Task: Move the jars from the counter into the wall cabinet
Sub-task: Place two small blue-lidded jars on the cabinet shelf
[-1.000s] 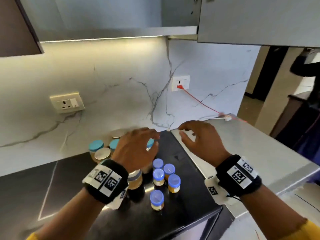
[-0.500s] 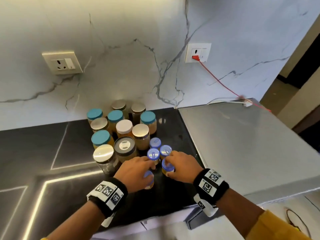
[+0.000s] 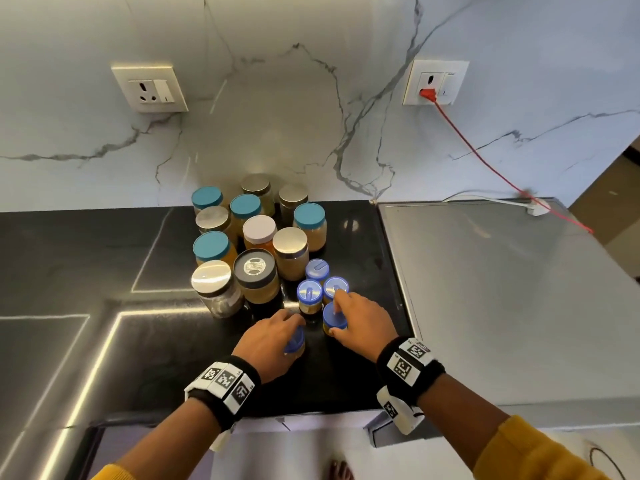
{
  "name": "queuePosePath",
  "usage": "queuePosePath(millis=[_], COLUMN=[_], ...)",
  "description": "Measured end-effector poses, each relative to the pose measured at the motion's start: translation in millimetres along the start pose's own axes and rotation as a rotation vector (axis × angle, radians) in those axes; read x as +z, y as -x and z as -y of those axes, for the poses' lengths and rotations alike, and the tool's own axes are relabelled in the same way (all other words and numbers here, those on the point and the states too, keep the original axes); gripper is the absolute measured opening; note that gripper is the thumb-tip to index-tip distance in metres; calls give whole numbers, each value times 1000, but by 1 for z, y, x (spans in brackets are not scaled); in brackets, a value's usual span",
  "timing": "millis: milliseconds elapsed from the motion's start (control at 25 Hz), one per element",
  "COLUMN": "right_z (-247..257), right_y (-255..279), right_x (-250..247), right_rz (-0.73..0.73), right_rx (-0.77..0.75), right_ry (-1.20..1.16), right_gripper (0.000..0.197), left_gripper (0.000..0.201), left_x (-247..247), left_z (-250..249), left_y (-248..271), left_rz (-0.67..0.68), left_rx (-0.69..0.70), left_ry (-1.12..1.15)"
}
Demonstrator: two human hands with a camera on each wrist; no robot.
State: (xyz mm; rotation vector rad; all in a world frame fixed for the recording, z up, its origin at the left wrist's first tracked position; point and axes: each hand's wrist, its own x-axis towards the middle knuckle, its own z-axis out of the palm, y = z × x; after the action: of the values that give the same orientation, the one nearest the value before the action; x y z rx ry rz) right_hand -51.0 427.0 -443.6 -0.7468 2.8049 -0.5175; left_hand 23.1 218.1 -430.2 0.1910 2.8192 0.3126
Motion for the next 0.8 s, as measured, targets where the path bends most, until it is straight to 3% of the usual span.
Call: queuePosePath(millis=[200,320,600,800], right_z=[-2,5,63,116], right_y=[7,12,22,18], right_x=[-10,-37,-161,-271], right_rz=[-44,-174,-606,-820], right_rx=[-75,-151,-338,-399], right_ry=[-24,-81,-283,-454], right_gripper=[39,38,45,39], left_gripper=[63,81,60,58], left_x=[-14,-45,-155,-280], left_z=[-9,-16,-33,-38], left_y=[11,24,43,55], left_rz=[-80,-242,-763,-1034], left_rx=[-23,25,235,435], left_ry=[166,364,442,321])
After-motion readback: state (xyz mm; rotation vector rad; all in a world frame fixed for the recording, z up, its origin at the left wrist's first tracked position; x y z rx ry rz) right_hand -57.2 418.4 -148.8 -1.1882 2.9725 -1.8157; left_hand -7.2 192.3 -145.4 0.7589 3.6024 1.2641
